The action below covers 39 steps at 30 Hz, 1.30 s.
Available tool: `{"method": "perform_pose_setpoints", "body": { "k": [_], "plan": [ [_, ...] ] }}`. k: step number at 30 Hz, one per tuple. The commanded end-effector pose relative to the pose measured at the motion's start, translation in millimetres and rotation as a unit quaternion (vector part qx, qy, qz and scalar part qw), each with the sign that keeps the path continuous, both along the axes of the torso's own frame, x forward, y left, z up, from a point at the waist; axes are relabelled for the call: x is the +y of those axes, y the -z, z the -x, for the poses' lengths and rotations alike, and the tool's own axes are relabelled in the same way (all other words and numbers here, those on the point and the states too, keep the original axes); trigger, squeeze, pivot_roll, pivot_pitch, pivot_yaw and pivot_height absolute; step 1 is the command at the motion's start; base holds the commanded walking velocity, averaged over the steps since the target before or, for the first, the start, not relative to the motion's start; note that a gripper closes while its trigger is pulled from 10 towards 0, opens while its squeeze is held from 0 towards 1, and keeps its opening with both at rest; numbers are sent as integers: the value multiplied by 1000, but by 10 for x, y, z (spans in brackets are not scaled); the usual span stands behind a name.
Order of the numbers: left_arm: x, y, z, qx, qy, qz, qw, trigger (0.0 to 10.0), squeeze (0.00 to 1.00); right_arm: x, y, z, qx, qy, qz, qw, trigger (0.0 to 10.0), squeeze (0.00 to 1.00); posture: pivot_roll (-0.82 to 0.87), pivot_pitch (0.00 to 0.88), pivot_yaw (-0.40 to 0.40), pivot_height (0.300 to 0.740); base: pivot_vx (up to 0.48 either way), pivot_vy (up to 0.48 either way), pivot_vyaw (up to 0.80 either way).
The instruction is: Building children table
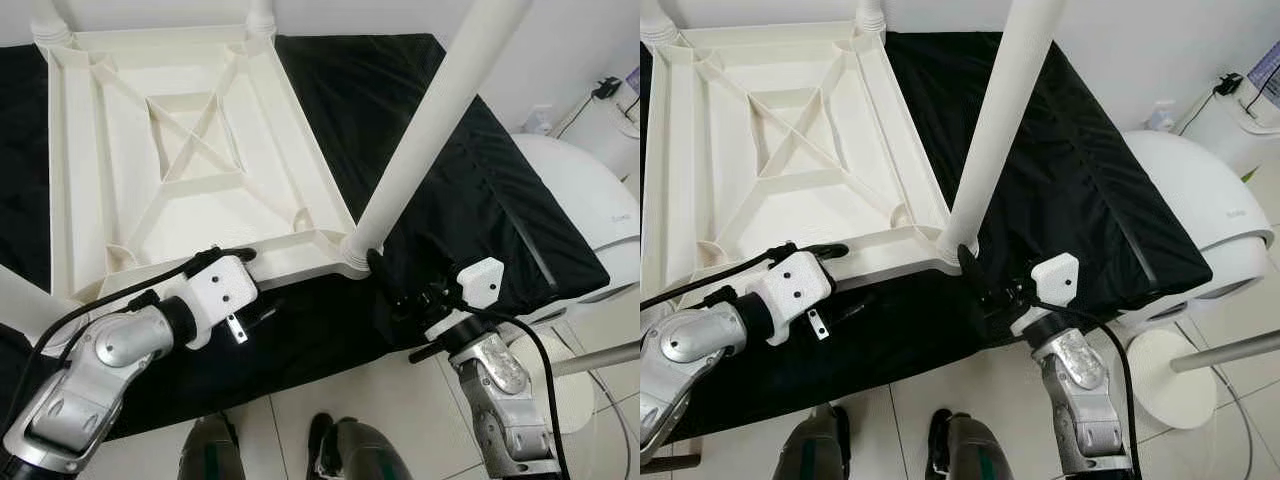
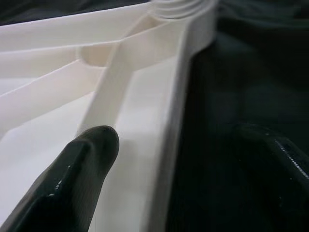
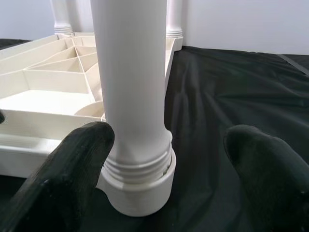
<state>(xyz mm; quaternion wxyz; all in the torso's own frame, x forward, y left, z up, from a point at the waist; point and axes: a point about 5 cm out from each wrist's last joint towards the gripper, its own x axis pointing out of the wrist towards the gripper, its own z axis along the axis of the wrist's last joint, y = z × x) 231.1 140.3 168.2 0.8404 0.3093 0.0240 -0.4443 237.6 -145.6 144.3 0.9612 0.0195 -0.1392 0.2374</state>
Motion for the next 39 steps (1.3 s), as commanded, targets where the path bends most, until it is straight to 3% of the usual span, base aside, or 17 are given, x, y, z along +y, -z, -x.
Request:
{"method": "perform_pose_setpoints", "body": {
  "k": [1,9,27,29,30,32,33,39],
  "plan": [
    [-26,55,27,19,18,-16,1000,10000,0,-9,56,20,9,6,0,1000,10000,0,80,159,-72,740,0,0,0],
    [8,121,-72,51,2,-49,997,10000,0,-11,113,82,13,11,9,1000,10000,0,68,154,-55,740,0,0,0],
    [-48,136,-274,135,-54,-55,988,10000,0,12,164,138,12,19,17,1000,10000,0,54,152,-25,740,0,0,0],
    [-27,162,-284,155,-67,-54,984,8667,0,14,176,152,12,23,18,999,10000,0,53,156,-18,740,0,0,0],
    [-18,172,-285,158,-68,-57,983,4824,0,14,178,156,13,24,18,999,10000,0,53,157,-15,740,0,0,0],
    [-13,176,-285,161,-70,-59,983,4824,0,15,179,159,13,25,18,999,10000,0,53,158,-15,740,0,0,0],
    [-5,187,-284,166,-73,-59,982,0,0,18,181,164,13,26,19,999,10000,0,52,159,-12,740,0,0,0],
    [15,248,-249,191,-73,-71,976,0,0,32,192,180,12,28,21,999,10000,0,51,164,-7,740,0,0,0]
  ]
}}
